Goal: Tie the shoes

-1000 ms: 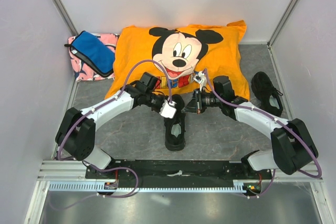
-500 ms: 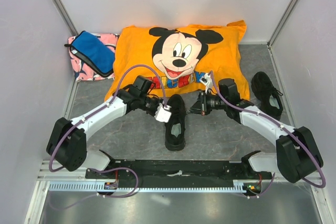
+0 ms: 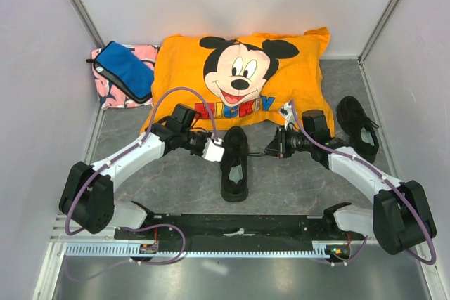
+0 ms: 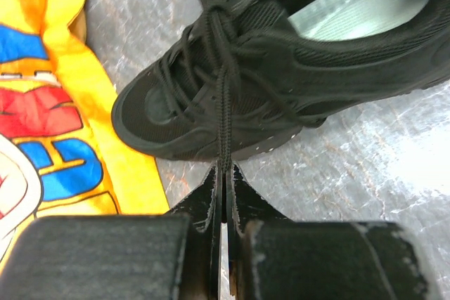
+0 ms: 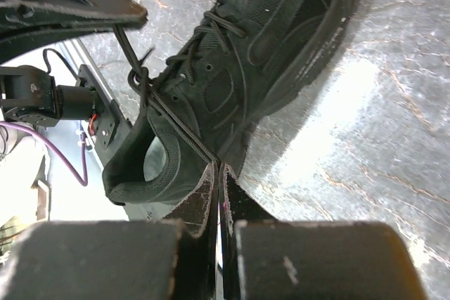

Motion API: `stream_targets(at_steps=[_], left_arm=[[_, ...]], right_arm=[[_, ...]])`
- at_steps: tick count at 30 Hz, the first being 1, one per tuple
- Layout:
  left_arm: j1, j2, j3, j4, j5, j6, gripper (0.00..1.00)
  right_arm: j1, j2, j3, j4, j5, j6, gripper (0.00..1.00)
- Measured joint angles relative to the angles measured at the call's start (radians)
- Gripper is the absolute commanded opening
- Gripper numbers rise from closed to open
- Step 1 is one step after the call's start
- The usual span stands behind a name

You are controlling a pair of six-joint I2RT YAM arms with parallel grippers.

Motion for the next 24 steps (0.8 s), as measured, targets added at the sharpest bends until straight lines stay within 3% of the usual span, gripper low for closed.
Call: stream_targets(at_steps=[10,13,16,19,24], left_arm=[[0.025,0.004,-0.012,0.067,0.005,-0.052,0.02],[0.025,0.008,-0.013,0.08,0.008,-0.061,0.09],[0.025,0.011,-0.013,0.087,0.014,-0.09,0.36],[0.031,0.008,-0.014,0.092,0.022,-0.147,0.47],[0.053,-0.105,-0.09,0.113,0.029,-0.196,0.42]], right_arm=[[-0.035,-0.009,-0.009,-0.054,0.003,-0.051,0.0],[-0.036,-0.009,-0.01,-0.06,0.0,-0.062,0.0],[-0.036,-0.009,-0.01,-0.059,-0.009,-0.064,0.0],[-0.037,-0.007,-0.01,-0.058,-0.024,-0.066,0.0],[-0.04,-0.002,-0.01,-0.058,-0.049,-0.068,0.0]])
